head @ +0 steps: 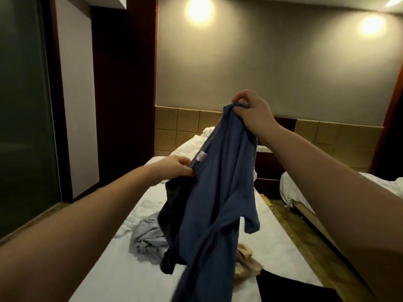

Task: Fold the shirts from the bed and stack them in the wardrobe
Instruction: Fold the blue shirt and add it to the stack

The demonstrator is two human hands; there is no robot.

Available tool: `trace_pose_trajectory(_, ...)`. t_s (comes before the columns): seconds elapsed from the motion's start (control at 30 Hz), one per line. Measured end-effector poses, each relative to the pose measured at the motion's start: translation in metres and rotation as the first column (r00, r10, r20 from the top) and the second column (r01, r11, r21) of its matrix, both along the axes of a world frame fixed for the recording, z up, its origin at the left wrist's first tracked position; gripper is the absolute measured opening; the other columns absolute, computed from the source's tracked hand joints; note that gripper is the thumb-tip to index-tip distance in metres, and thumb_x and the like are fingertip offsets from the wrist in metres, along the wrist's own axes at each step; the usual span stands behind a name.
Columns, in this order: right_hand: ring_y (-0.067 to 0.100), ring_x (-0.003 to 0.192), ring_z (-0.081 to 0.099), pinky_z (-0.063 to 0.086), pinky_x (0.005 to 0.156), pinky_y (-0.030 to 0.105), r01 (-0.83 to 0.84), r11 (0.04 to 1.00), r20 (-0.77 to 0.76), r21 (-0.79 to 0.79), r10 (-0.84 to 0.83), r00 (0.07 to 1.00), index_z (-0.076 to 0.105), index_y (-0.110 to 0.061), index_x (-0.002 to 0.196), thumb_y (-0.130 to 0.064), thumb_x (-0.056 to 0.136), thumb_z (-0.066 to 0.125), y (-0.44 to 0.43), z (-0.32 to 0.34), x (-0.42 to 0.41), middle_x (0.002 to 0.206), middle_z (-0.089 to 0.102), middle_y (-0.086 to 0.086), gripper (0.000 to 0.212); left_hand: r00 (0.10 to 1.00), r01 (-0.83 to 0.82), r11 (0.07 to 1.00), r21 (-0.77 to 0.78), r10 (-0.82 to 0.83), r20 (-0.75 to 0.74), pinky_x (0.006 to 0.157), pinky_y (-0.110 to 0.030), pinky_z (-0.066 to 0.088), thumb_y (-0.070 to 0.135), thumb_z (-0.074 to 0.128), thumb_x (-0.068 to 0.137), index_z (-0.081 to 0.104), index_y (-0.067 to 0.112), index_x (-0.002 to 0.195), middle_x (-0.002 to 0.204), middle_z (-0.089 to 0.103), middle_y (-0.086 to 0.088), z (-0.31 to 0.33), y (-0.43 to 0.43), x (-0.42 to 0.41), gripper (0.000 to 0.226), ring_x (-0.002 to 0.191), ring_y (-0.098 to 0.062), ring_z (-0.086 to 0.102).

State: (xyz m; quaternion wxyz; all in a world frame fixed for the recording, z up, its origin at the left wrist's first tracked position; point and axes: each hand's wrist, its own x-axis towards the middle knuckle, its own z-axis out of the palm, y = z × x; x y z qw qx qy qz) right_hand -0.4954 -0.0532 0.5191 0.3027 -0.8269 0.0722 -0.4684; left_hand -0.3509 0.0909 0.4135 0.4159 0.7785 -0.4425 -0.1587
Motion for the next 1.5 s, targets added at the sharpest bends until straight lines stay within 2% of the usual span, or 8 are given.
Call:
trace_pose_trajectory(0.1, 0.001, 0.070, 0.046, 0.036, 0.058, 0.009, -0.030, 0.997, 0.067, 0.068, 0.025, 0.997, 0.054, -0.017, 0.099, -0.001, 0.088, 0.052, -0.004, -0.002, -0.001, 0.077, 0.051, -0.011, 0.020, 1.000, 0.020, 1.000, -0.011, -0.020, -0.005, 0.079, -0.025, 0.049, 0.018, 0.063, 0.086, 0.062, 0.021, 0.099, 0.095, 0.064, 0.002, -0.034, -0.003, -0.007, 0.013, 0.091, -0.017, 0.061)
trace_pose_trajectory(0.23, 0.000, 0.073, 0.049, 0.039, 0.062, 0.007, -0.023, 0.989, 0.103, 0.145, 0.008, 0.995, 0.054, -0.017, 0.099, 0.001, 0.089, 0.051, -0.017, -0.006, -0.010, 0.081, 0.052, -0.011, 0.021, 0.965, -0.050, 0.992, -0.113, 0.019, -0.263, 0.071, -0.025, 0.051, 0.027, 0.062, 0.089, 0.060, 0.022, 0.098, 0.098, 0.066, 0.001, -0.066, 0.006, -0.003, 0.011, 0.091, -0.017, 0.063)
trace_pose_trajectory(0.4, 0.008, 0.100, 0.052, 0.043, 0.089, 0.015, 0.090, 0.991, -0.039, 0.096, -0.087, 0.995, 0.063, -0.009, 0.112, -0.006, 0.090, 0.055, -0.046, -0.020, -0.023, 0.107, 0.060, 0.000, 0.023, 0.894, -0.138, 0.935, -0.327, -0.024, -0.447, 0.075, -0.031, 0.052, 0.027, 0.069, 0.082, 0.065, 0.015, 0.100, 0.100, 0.070, -0.004, -0.063, 0.021, 0.009, 0.023, 0.098, -0.023, 0.064)
trace_pose_trajectory(0.53, 0.015, 0.104, 0.054, 0.044, 0.098, 0.034, 0.268, 0.963, -0.127, 0.003, -0.266, 0.956, 0.067, -0.013, 0.109, -0.022, 0.090, 0.058, -0.070, -0.036, -0.030, 0.111, 0.064, 0.004, 0.022, 0.920, -0.169, 0.905, -0.390, 0.003, -0.392, 0.067, -0.024, 0.051, 0.017, 0.062, 0.088, 0.067, 0.014, 0.098, 0.090, 0.070, 0.002, -0.045, 0.023, 0.008, 0.012, 0.086, -0.015, 0.064)
trace_pose_trajectory(0.77, 0.016, 0.095, 0.049, 0.037, 0.081, 0.028, 0.357, 0.934, -0.137, 0.011, -0.353, 0.926, 0.062, -0.013, 0.110, -0.029, 0.092, 0.056, -0.080, -0.044, -0.035, 0.100, 0.055, -0.001, 0.025, 0.978, -0.141, 0.915, -0.377, 0.070, -0.197, 0.068, -0.024, 0.046, 0.020, 0.062, 0.087, 0.064, 0.017, 0.094, 0.095, 0.065, -0.001, -0.014, 0.022, 0.002, 0.008, 0.089, -0.016, 0.060)
trace_pose_trajectory(0.97, 0.012, 0.086, 0.052, 0.043, 0.072, 0.025, 0.205, 0.957, -0.278, 0.204, -0.144, 0.950, 0.059, -0.019, 0.106, -0.031, 0.092, 0.056, -0.080, -0.046, -0.044, 0.093, 0.055, -0.005, 0.018, 0.954, 0.060, 0.994, -0.093, -0.084, -0.287, 0.082, -0.031, 0.053, 0.044, 0.084, 0.052, 0.065, 0.014, 0.106, 0.110, 0.067, -0.007, 0.002, 0.040, 0.010, 0.065, 0.099, -0.023, 0.064)
trace_pose_trajectory(1.23, 0.020, 0.094, 0.056, 0.048, 0.078, 0.032, 0.053, 0.892, -0.337, 0.449, 0.114, 0.935, 0.063, -0.021, 0.096, -0.025, 0.092, 0.057, -0.081, -0.051, -0.052, 0.100, 0.060, 0.004, 0.008, 0.954, -0.089, 0.978, -0.188, 0.030, -0.297, 0.072, -0.028, 0.047, 0.032, 0.056, 0.087, 0.059, 0.015, 0.096, 0.102, 0.062, -0.008, 0.003, 0.045, 0.004, 0.020, 0.089, -0.020, 0.060)
trace_pose_trajectory(1.5, 0.019, 0.092, 0.058, 0.046, 0.074, 0.029, 0.047, 0.846, -0.356, 0.531, 0.172, 0.919, 0.065, -0.012, 0.102, -0.036, 0.091, 0.056, -0.073, -0.055, -0.057, 0.103, 0.064, 0.006, 0.028, 0.948, -0.167, 0.965, -0.201, 0.101, -0.302, 0.074, -0.029, 0.046, 0.046, 0.040, 0.093, 0.060, 0.016, 0.094, 0.098, 0.062, -0.006, 0.016, 0.057, 0.010, 0.036, 0.090, -0.022, 0.059)
